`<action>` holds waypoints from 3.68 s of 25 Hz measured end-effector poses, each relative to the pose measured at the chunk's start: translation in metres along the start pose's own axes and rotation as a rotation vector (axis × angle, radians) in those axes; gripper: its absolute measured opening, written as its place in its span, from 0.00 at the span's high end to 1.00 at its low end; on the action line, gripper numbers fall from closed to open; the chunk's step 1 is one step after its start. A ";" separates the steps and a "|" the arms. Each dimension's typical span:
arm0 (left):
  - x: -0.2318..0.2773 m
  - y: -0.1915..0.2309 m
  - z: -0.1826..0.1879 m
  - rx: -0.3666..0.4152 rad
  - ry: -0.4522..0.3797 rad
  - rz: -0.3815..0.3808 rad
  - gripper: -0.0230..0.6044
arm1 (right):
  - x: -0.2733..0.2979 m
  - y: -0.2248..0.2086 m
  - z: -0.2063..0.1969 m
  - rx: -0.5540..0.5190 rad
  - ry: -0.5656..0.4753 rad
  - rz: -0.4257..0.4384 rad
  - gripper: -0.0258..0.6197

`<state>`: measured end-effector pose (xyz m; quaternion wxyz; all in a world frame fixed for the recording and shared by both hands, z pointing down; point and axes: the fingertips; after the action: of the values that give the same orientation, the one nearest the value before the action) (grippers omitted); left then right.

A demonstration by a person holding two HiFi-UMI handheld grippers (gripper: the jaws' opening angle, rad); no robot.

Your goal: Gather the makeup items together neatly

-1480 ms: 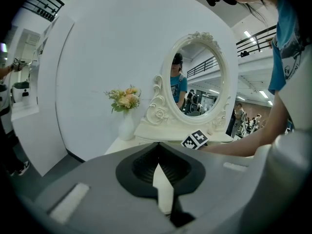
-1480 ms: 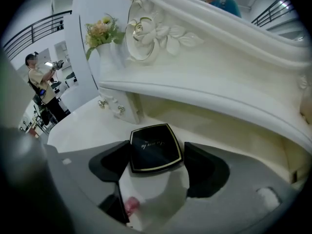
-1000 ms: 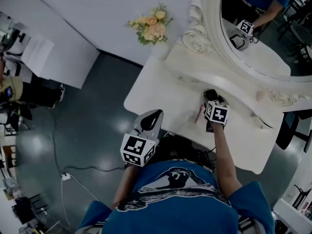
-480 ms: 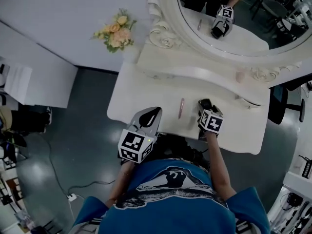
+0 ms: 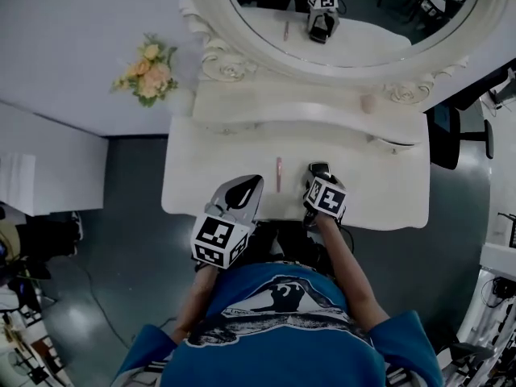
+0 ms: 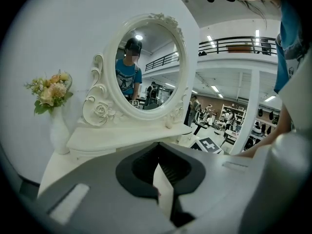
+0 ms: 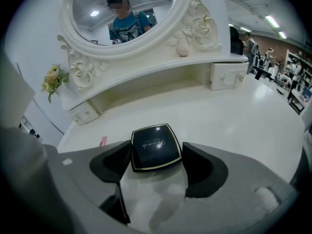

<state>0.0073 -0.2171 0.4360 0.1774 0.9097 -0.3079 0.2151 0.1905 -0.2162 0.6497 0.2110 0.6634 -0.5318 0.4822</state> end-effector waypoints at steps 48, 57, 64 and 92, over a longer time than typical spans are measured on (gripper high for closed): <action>0.065 -0.036 0.033 -0.028 -0.040 0.023 0.93 | -0.038 -0.071 0.243 -0.798 -0.227 -0.016 0.66; 0.061 -0.038 0.023 -0.046 -0.015 0.078 0.93 | -0.022 -0.074 0.244 -0.786 -0.228 -0.001 0.79; 0.053 -0.041 0.014 -0.043 0.019 0.094 0.93 | -0.028 -0.075 0.241 -0.751 -0.266 0.003 0.84; 0.093 -0.082 0.018 0.076 0.069 -0.135 0.93 | -0.072 -0.116 0.063 -0.694 -0.090 -0.001 0.84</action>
<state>0.1308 -0.2088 0.4520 0.1673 0.9266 -0.2309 0.2453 0.3240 -0.1904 0.5865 0.4009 0.5729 -0.6724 0.2428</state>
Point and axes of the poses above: the fingertips, and each gripper's own axes: x forward along the fingers, y to its left, z out of its top, and after that the axes turned 8 degrees about y, right-handed
